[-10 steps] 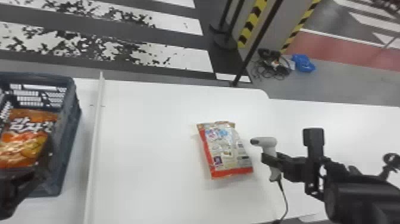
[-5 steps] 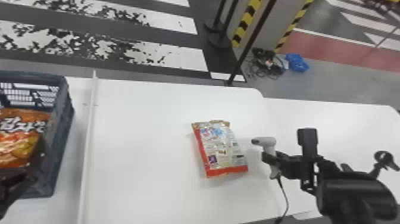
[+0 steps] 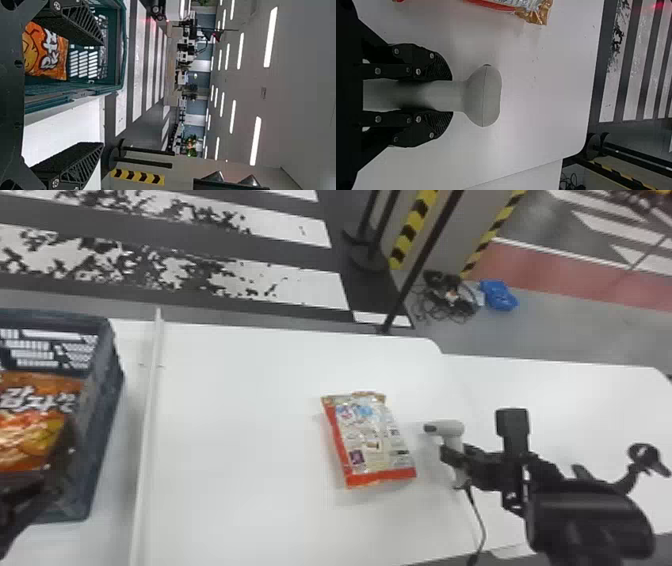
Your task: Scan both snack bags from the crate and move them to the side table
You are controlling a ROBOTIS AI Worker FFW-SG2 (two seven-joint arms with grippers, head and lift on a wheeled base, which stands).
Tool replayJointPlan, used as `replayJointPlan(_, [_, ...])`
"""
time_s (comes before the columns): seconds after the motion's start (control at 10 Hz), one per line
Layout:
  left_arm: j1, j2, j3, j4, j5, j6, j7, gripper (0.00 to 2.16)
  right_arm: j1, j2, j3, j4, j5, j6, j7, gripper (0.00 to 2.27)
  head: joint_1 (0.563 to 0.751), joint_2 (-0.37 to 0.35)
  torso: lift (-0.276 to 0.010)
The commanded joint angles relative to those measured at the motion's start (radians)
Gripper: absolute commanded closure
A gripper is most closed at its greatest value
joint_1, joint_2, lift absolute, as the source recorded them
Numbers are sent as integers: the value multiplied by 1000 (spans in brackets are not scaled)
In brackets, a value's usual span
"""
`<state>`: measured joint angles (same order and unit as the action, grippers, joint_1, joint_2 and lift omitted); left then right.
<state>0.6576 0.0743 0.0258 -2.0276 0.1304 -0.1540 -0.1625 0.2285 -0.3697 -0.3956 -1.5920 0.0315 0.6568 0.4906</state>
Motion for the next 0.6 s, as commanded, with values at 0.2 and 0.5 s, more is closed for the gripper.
replayJointPlan(0.2, [4,1,-1,-3,0,0,0,100,-3,0,3,27,13,-29,-3,2250,695,-350,-75])
replayJointPlan(0.5, [5,1,-1,-3,0,0,0,100,-3,2,7,30,16,-38,-7,2233,695,-350,-75])
